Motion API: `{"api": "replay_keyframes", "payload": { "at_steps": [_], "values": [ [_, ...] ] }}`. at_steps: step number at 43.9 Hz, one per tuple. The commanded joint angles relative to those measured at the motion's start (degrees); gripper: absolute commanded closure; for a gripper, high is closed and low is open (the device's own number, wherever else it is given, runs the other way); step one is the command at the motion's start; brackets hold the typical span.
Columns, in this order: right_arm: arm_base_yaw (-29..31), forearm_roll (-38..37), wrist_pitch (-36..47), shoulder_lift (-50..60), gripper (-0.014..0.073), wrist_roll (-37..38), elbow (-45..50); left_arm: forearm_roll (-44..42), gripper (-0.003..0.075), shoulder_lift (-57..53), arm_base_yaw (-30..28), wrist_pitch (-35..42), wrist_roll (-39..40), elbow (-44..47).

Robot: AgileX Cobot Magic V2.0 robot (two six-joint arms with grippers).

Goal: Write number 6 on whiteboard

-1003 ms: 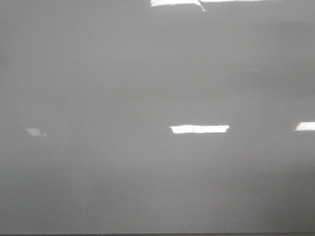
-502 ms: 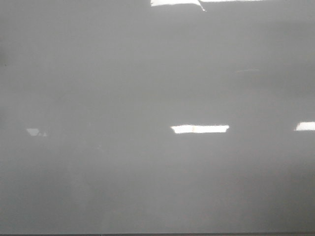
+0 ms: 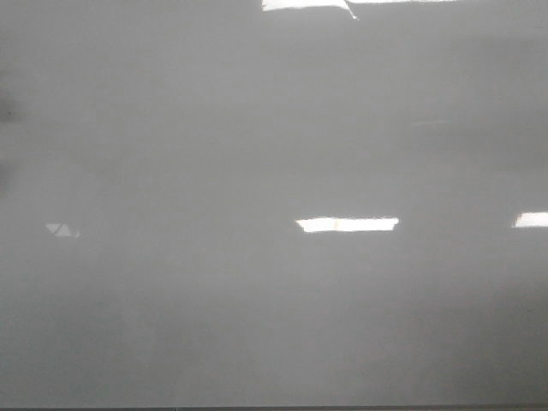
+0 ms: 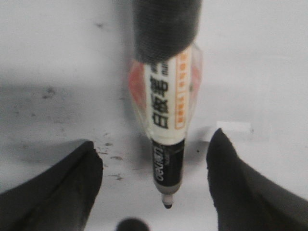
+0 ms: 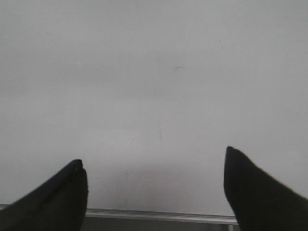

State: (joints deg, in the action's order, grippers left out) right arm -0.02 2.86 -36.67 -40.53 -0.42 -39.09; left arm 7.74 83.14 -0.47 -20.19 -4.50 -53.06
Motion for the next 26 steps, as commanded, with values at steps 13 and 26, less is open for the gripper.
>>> {"api": "replay_keyframes", "payload": {
  "at_steps": [13, 26],
  "values": [
    [-0.1, 0.4, 4.0, -0.1, 0.0002, -0.6, -1.9, 0.1, 0.0606, -1.6, 0.4, 7.3, 0.0, -1.9],
    [-0.1, 0.4, 4.3, -0.1, 0.0002, -0.6, -1.9, 0.1, 0.074, -3.1, 0.4, 2.7, 0.0, -1.9]
  ]
}}
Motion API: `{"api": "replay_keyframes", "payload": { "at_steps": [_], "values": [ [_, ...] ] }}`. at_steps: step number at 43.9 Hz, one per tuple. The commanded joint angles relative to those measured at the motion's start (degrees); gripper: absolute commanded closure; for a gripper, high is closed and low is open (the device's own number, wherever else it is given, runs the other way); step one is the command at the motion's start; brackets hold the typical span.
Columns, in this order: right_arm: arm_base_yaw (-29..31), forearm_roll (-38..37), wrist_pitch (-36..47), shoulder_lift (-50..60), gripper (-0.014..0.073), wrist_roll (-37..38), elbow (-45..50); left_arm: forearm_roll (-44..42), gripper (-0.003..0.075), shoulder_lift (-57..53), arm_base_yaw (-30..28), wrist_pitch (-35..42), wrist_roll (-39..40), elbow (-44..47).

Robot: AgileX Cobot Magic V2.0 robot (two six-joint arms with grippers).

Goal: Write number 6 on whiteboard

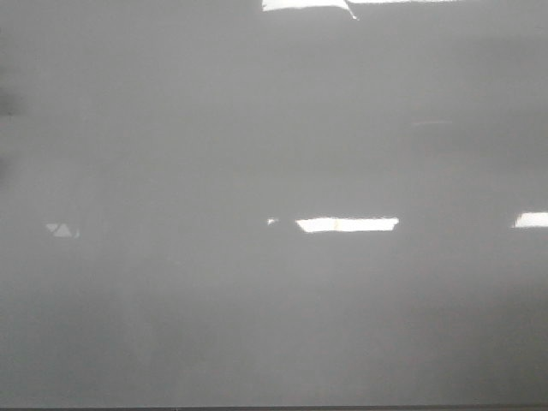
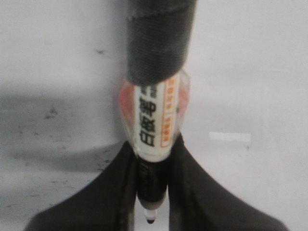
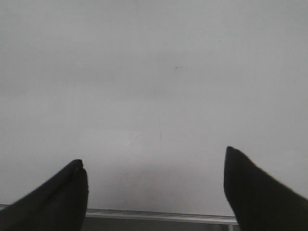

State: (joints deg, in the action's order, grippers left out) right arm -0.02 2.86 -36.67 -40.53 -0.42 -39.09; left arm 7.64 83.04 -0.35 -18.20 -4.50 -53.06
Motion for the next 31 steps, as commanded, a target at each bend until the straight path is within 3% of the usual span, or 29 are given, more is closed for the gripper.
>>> {"api": "replay_keyframes", "payload": {
  "at_steps": [1, 7, 19, 23, 31],
  "values": [
    [-0.1, 0.4, 4.3, -0.1, 0.0002, -0.6, -1.9, 0.2, 0.0741, -3.5, 0.3, 0.1, 0.0, -2.0],
    [-0.1, 2.0, 3.1, -0.1, 0.0002, -0.5, -2.4, 0.2, 0.0741, -7.6, 0.3, -8.3, -3.5, -3.2],
    [-0.1, 3.7, -8.8, -4.3, 0.0002, -2.6, -9.7, 0.8, 0.0741, -12.6, 8.1, -37.3, -18.8, -11.7],
    [-0.1, 5.1, -11.8, -6.5, 0.0002, -5.7, -12.1, 1.8, 0.0741, -12.4, 13.0, -42.1, -23.3, -14.0],
    [-0.1, 12.6, -15.9, -11.3, 0.0002, -16.1, -15.2, 3.6, 0.0741, -10.7, 23.3, -43.3, -29.4, -15.6]
  ]
}}
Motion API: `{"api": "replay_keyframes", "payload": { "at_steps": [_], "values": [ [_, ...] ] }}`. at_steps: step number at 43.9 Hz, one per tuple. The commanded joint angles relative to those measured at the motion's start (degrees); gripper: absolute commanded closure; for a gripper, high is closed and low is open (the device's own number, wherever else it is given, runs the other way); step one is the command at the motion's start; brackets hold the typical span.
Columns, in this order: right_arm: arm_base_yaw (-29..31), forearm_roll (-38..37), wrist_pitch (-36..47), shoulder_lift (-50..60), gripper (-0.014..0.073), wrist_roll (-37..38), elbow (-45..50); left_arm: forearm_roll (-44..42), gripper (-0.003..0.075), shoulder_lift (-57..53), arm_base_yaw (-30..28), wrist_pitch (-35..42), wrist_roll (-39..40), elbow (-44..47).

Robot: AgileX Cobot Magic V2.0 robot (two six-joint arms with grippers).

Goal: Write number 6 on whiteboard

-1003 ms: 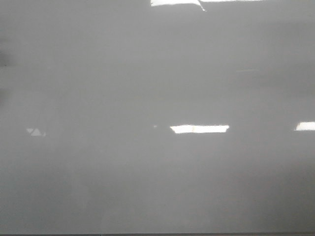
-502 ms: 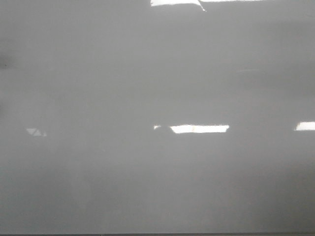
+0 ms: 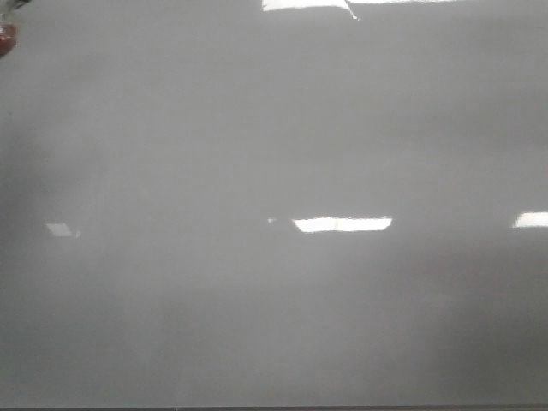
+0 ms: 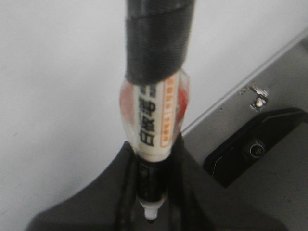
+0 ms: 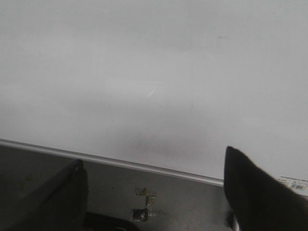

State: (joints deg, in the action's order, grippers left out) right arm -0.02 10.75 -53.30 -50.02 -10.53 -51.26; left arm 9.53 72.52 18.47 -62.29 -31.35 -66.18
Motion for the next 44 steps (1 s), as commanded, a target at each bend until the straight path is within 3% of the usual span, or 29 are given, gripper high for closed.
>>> {"api": "replay_keyframes", "payload": {
  "at_steps": [1, 10, 14, 19, 33, 44],
  "values": [
    [-0.1, 6.4, 0.2, -2.4, 0.0002, -7.5, -3.5, 1.7, 0.0741, 0.3, 5.8, 0.8, -3.2, -2.4],
    [-1.3, 21.0, -3.5, -7.1, 0.0002, -29.7, -5.0, 1.6, 0.0741, 3.3, 17.8, 2.3, -10.6, -2.6],
    [-5.4, 26.4, -4.7, -8.1, 0.0002, -41.3, -5.1, 1.4, 0.0741, 3.5, 21.5, 3.8, -10.7, -2.8],
    [-13.0, 30.1, -3.9, -8.9, 0.0002, -48.3, -5.2, 1.4, 0.0741, 3.7, 24.9, 4.8, -10.7, -2.8],
    [-31.8, 30.1, 3.1, -11.1, 0.0002, -54.2, -7.3, 1.4, 0.0741, 3.9, 31.9, 5.4, -11.1, -2.8],
    [-36.6, 30.1, 3.8, -16.0, 0.0014, -53.9, -9.7, 1.5, 0.0741, 3.9, 32.7, 5.6, -11.1, -2.8]
  ]
}}
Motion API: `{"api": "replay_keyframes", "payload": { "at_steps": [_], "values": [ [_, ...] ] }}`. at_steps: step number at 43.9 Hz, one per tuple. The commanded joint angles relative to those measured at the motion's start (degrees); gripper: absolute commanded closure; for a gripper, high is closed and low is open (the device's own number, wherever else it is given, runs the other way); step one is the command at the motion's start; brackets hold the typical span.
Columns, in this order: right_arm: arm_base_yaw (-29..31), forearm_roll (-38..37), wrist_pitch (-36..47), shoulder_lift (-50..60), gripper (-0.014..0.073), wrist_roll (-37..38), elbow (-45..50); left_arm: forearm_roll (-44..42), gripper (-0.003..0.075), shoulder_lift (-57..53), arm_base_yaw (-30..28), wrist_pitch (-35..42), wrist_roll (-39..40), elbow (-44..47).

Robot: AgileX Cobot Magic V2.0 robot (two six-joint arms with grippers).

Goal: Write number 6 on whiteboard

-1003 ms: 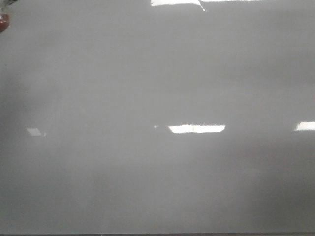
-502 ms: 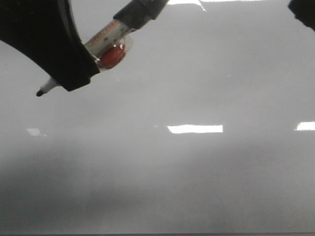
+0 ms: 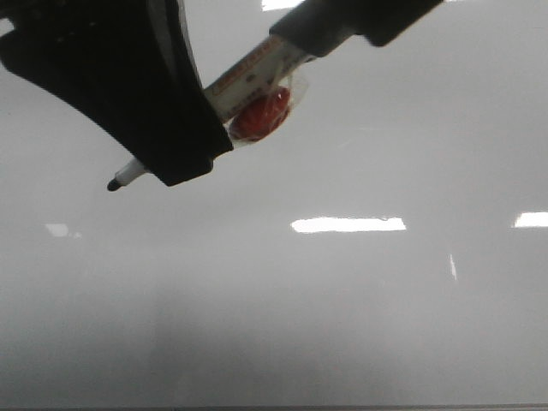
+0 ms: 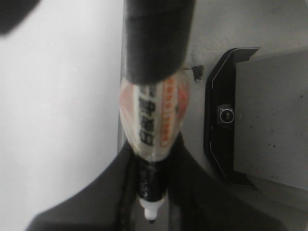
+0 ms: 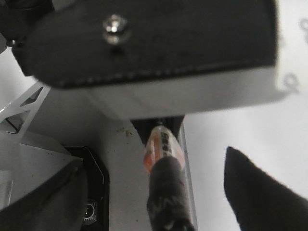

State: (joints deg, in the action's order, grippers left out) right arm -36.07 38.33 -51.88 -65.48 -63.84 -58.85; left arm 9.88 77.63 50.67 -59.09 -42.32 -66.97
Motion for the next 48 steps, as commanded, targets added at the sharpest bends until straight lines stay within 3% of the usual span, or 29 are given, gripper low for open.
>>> {"api": "replay_keyframes", "payload": {
  "at_steps": [1, 16, 28, 31, 35, 38, 41, 48],
  "values": [
    [-0.5, 2.5, 2.4, -1.0, 0.0022, -0.6, -2.1, 1.1, 0.0741, -1.2, 0.5, 2.4, -0.1, -2.0],
    [-0.5, 2.5, 1.6, -1.8, 0.0288, -0.3, -2.1, 1.1, 0.0741, -1.2, 0.5, 2.4, -0.1, -2.0],
    [-0.5, 2.5, 1.3, -1.8, 0.0583, 0.1, -2.1, 1.1, 0.0728, -1.2, 0.5, 3.3, -0.1, -2.0],
    [-0.4, 2.5, 1.2, -1.8, 0.0636, 0.1, -2.1, 1.1, 0.0657, -1.2, 0.5, 3.4, -0.1, -2.0],
    [-0.4, 2.5, 1.2, -1.8, 0.0686, 0.1, -2.1, 1.0, 0.0507, -1.2, 0.5, 3.5, 0.4, -2.0],
    [-0.3, 2.3, 1.2, -1.8, 0.0699, 0.8, -2.1, -0.4, 0.0373, -1.5, 0.5, 3.2, 1.6, -2.4],
    [-0.3, 0.7, 1.1, -1.8, 0.0699, 3.7, -2.3, -3.9, 0.0286, -2.5, 0.4, 1.5, 4.4, -2.9],
    [-0.3, -12.0, -3.1, -1.6, 0.0699, 17.1, -5.6, -9.0, 0.026, -7.4, -0.4, -0.1, 12.1, -3.2]
  ]
}}
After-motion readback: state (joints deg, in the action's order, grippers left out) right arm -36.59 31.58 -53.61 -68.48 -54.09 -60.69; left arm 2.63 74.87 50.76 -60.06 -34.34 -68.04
